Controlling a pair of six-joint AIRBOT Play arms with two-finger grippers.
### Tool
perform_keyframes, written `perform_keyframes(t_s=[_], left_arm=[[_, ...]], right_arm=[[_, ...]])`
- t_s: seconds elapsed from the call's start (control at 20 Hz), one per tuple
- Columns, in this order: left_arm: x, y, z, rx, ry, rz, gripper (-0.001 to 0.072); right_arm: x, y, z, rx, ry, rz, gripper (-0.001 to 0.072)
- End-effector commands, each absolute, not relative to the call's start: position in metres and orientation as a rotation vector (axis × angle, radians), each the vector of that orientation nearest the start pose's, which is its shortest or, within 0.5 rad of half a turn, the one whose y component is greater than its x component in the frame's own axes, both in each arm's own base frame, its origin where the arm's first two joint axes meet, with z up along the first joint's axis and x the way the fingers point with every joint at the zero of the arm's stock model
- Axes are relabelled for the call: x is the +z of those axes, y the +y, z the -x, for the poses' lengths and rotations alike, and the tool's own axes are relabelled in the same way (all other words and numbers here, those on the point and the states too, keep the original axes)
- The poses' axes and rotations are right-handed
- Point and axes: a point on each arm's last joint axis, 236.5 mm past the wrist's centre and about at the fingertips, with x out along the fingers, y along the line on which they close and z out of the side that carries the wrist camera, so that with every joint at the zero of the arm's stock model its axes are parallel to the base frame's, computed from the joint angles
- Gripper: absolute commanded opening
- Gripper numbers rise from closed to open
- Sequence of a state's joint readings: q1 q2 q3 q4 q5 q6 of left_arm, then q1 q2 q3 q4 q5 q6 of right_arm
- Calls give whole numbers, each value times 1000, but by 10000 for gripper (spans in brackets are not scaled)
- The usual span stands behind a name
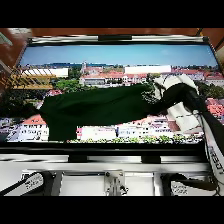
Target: Fold the shirts.
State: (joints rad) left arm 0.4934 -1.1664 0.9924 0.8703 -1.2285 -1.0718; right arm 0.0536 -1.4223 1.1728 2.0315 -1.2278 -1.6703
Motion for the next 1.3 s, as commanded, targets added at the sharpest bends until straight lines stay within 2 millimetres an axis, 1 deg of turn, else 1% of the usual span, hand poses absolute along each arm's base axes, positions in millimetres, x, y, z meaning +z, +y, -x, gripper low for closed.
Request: perform_keyframes(t_s=[0.0,0.05,0.1,0.15,0.2,0.25,0.3,0.35,0.4,0.45,0.5,0.55,0.6,0.65,0.7,0.8,0.85,0.95,1.05,1.1,1.15,1.2,1.25], left_arm=[[211,3,-397,-395,639,335,29],[282,-9,-395,-421,470,282,29],[354,-21,-383,-436,294,226,30],[416,-30,-363,-436,136,172,29],[474,-40,-335,-422,-16,109,30],[517,-48,-307,-404,-135,65,30],[553,-60,-274,-396,-236,29,30],[576,-72,-245,-395,-309,-3,30],[592,-82,-219,-388,-361,-24,29],[602,-85,-197,-361,-397,-22,29],[606,-83,-181,-311,-416,-28,29],[605,-76,-170,-246,-417,-42,29],[603,-69,-160,-179,-411,-50,29],[600,-64,-151,-132,-403,-63,29],[596,-63,-145,-106,-388,-86,30],[584,-67,-138,-101,-346,-112,29],[576,-70,-139,-109,-312,-117,30],[550,-69,-148,-114,-199,-129,30],[518,-57,-162,-93,-52,-139,30],[500,-51,-171,-88,25,-135,30],[477,-44,-182,-92,117,-121,30],[451,-39,-194,-106,216,-98,30],[418,-33,-207,-125,331,-62,30]], right_arm=[[122,121,-421,421,988,-213,56],[187,119,-429,426,801,-178,56],[255,115,-428,421,607,-150,56],[320,111,-419,412,427,-133,56],[384,104,-400,394,243,-118,55],[435,96,-376,373,98,-103,55],[473,92,-349,367,-8,-94,56],[501,89,-320,365,-83,-81,56],[520,86,-294,357,-133,-67,56],[532,84,-272,357,-173,-59,56],[540,81,-254,348,-204,-47,56],[544,76,-239,330,-217,-35,55],[542,71,-228,309,-210,-31,56],[537,67,-220,291,-185,-34,56],[527,64,-215,282,-143,-30,55],[508,64,-207,280,-66,-10,56],[501,64,-206,280,-37,-8,56],[486,60,-210,260,31,-22,56],[459,48,-222,205,145,-29,56],[439,43,-231,179,232,-37,56],[415,42,-242,169,335,-48,56],[383,44,-254,167,473,-60,56],[348,48,-263,175,616,-73,56]])
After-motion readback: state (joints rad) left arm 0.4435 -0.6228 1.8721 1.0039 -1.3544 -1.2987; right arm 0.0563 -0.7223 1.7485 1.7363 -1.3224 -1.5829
